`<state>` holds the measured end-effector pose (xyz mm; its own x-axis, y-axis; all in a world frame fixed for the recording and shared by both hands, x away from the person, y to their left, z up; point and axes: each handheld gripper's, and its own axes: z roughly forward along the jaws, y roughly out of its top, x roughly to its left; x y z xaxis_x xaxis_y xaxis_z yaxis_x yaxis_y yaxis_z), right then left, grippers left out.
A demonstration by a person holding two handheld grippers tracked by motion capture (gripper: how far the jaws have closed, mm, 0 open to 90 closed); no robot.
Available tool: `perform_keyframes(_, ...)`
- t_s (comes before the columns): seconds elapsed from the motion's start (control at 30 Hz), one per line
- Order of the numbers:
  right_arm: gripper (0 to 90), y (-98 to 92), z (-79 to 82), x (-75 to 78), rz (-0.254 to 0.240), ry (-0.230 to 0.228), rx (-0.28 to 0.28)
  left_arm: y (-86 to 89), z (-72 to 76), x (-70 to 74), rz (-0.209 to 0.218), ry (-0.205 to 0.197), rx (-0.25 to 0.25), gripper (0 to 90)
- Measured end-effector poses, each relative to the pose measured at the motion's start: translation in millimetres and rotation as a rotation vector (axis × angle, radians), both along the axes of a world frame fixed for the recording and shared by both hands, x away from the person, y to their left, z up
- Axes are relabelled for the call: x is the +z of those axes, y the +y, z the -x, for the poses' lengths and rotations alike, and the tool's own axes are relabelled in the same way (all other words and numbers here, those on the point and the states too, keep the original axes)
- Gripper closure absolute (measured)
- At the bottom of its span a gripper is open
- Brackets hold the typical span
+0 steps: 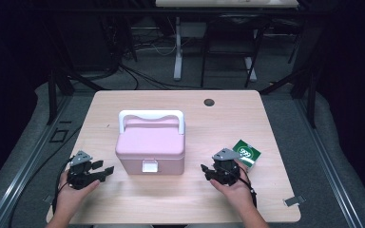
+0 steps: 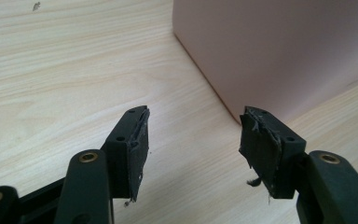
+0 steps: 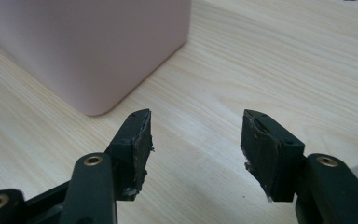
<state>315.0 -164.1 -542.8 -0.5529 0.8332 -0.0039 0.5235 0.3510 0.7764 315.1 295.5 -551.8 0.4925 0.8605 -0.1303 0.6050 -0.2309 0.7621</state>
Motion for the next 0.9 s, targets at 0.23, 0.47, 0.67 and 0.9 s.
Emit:
perform_keyframes(0.23,46.7,0.4,1.8,-1.1,0.016,0.015,-0.034,-2.0,-0.7,0.3,-0.007,-0.014,0.011,42.0)
perform_keyframes(0.47,48.1,-4.5,-1.0,-1.2,-0.046,0.040,-0.058,2.3,1.8,0.6,0.029,-0.017,0.017,43.7)
perform_keyframes(0.67,48.4,-5.1,-1.7,-1.7,-0.070,0.054,-0.054,3.4,3.0,1.7,0.047,-0.010,0.023,44.9)
perform_keyframes(0.9,48.7,-2.9,-3.0,-2.5,-0.068,0.051,-0.053,3.4,1.1,2.8,0.067,0.003,0.019,45.5)
